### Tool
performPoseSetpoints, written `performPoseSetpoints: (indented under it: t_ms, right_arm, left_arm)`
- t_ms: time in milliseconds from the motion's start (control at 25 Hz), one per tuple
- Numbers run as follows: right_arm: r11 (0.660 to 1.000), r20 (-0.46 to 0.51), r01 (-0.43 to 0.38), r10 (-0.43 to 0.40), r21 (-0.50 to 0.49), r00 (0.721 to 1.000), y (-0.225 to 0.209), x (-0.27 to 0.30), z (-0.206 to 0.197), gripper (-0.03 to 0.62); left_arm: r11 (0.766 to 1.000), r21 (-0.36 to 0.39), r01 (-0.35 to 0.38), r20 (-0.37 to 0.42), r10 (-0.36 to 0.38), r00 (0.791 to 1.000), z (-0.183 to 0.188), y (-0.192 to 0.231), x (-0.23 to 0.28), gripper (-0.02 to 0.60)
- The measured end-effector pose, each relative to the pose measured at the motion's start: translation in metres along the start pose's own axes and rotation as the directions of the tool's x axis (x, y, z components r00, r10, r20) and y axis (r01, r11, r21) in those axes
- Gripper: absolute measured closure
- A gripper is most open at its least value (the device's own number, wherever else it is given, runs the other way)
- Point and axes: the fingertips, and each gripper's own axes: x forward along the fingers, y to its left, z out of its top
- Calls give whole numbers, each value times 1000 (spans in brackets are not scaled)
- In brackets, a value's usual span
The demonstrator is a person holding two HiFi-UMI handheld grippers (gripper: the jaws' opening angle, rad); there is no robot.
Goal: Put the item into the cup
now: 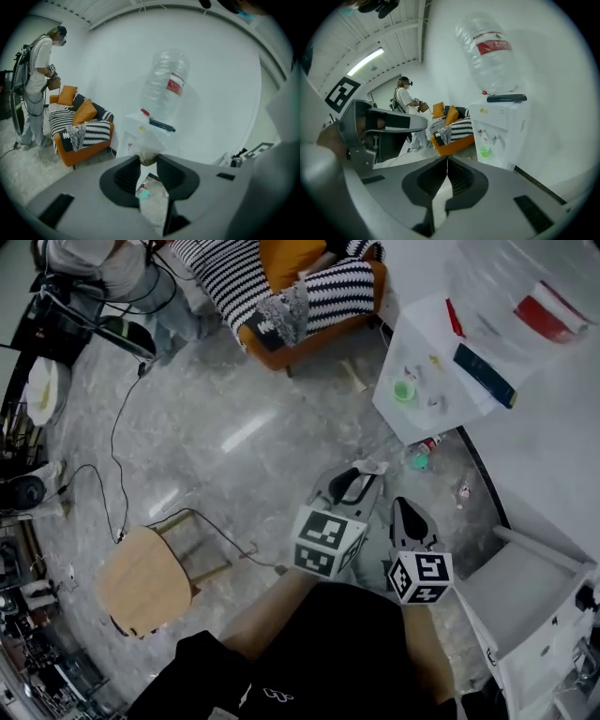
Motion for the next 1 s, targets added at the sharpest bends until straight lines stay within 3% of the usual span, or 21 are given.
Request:
performPoseSetpoints:
  t_ms: [280, 520, 760, 1000]
  right_arm:
    - [998, 57, 52, -54, 37, 997, -76, 53, 8, 582]
    - [980, 89, 47, -65, 193, 994, -130, 93, -14, 582]
    - [981, 91, 10, -28, 192, 995, -140, 133, -30, 582]
    - [984, 116, -17, -4, 178, 993, -148, 178, -39, 582]
  left_arm:
    - [999, 45, 20, -45, -18, 999, -18, 23, 74, 471]
    - [995, 92, 26, -69, -19, 997, -47, 45, 132, 471]
    - [995, 95, 26, -43, -22, 999, -68, 56, 184, 471]
    - [985, 168, 51, -52, -43, 998, -76, 67, 225, 471]
